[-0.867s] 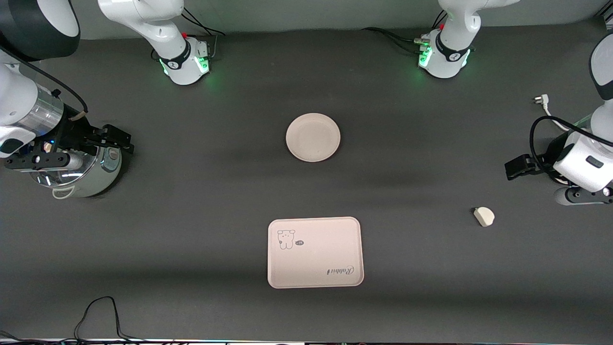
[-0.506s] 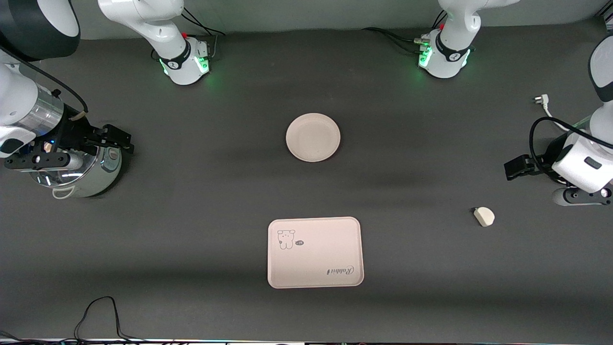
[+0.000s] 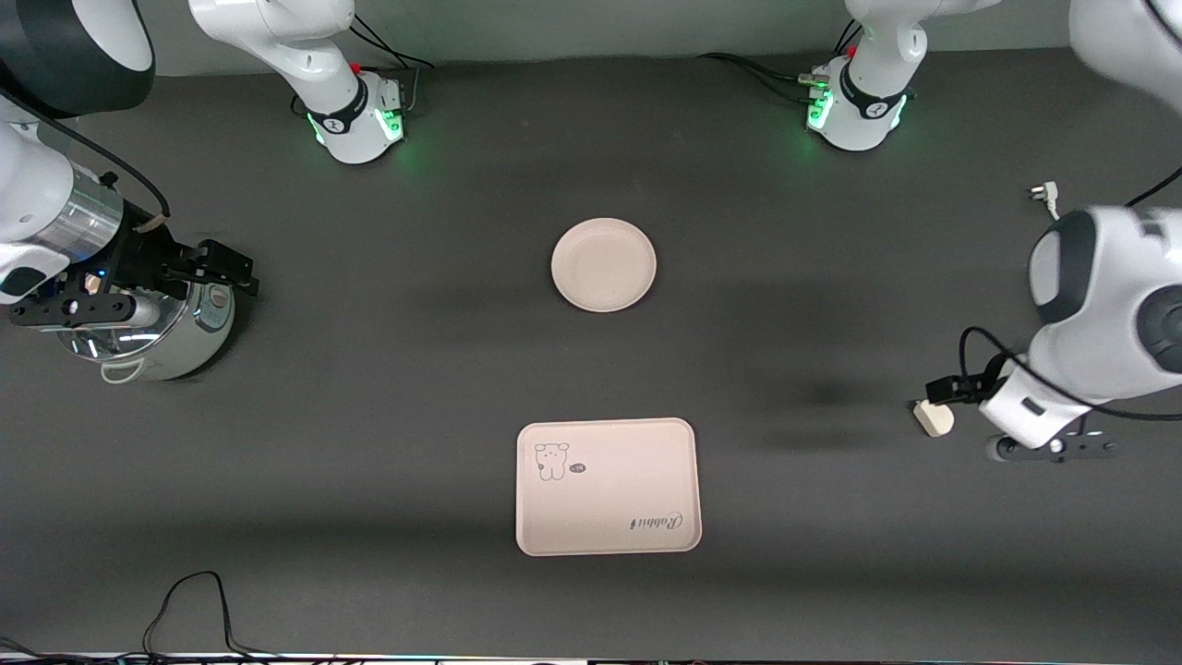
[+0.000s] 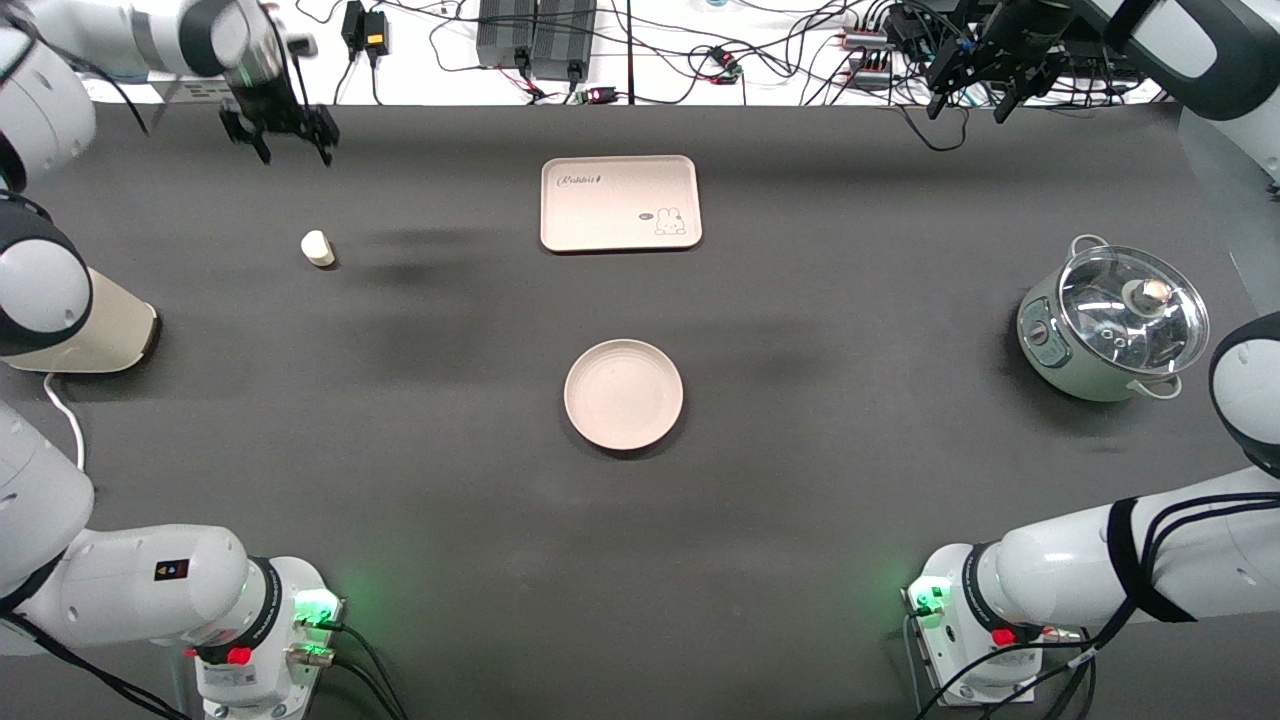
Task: Place bun in plate and plate on tray
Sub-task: 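Lower the left gripper toward the white bun beside the tray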
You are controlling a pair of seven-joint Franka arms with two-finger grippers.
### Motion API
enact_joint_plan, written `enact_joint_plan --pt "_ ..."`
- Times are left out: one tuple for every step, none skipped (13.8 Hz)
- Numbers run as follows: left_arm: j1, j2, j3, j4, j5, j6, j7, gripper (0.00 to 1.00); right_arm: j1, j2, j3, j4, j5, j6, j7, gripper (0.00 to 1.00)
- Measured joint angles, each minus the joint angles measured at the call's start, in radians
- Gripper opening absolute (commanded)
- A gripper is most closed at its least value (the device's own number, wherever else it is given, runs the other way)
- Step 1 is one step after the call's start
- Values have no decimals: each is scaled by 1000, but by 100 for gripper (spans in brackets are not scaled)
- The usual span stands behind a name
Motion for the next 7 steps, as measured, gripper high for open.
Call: enact_joint_plan --pt "17 18 4 -71 16 116 0 100 0 0 0 0 0 0 0 100" --pt "29 43 13 -124 36 212 0 100 0 0 0 0 0 0 0 100" --pt "37 76 24 -156 51 286 0 100 0 0 0 0 0 0 0 100" --pt "43 109 31 -171 59 339 0 100 0 0 0 0 0 0 0 100" --pt "47 140 36 -177 61 373 1 100 0 0 0 0 0 0 0 100" --pt "48 166 43 -178 62 393 1 100 0 0 0 0 0 0 0 100" --pt "48 184 48 -178 62 404 1 99 0 0 0 0 0 0 0 100"
